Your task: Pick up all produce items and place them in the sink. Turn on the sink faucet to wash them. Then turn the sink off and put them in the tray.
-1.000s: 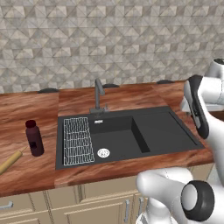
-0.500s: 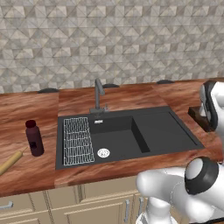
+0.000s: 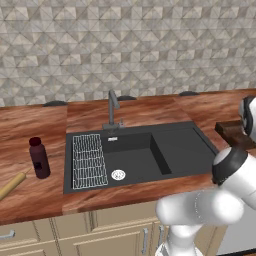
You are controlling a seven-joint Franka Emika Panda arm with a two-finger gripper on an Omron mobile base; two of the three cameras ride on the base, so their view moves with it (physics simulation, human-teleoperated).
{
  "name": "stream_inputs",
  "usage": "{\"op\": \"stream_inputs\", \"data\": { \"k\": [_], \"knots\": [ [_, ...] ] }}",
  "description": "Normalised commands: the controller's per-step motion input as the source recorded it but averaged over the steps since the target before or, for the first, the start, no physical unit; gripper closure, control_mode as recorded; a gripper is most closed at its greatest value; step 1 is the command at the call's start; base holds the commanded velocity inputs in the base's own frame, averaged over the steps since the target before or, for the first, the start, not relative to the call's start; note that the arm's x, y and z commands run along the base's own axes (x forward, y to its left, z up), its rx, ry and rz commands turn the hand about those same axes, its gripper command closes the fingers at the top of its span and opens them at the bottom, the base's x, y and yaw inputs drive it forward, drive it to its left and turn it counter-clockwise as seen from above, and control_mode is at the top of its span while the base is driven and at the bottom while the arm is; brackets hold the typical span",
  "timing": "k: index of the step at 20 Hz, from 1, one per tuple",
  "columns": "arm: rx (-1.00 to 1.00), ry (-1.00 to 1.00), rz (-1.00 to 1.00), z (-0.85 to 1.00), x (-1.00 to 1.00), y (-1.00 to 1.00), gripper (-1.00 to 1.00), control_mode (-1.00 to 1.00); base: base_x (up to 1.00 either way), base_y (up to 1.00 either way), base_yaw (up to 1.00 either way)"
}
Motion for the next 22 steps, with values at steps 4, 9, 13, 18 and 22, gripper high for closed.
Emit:
{"op": "stream_inputs", "data": {
  "k": [4, 9, 13, 18, 22],
  "knots": [
    [0.00, 0.01, -0.02, -0.29, 0.21, -0.71, -1.00, -1.00, 0.00, 0.00, 0.00],
    [0.00, 0.00, 0.00, -0.33, 0.34, -0.65, -1.00, -1.00, 0.00, 0.00, 0.00],
    [0.00, 0.00, 0.00, -0.26, 0.47, -0.51, -1.00, -1.00, 0.00, 0.00, 0.00],
    [0.00, 0.00, 0.00, -0.21, 0.42, -0.40, -1.00, -1.00, 0.00, 0.00, 0.00],
    [0.01, 0.00, 0.00, -0.16, 0.24, -0.33, -1.00, -1.00, 0.00, 0.00, 0.00]
  ]
}}
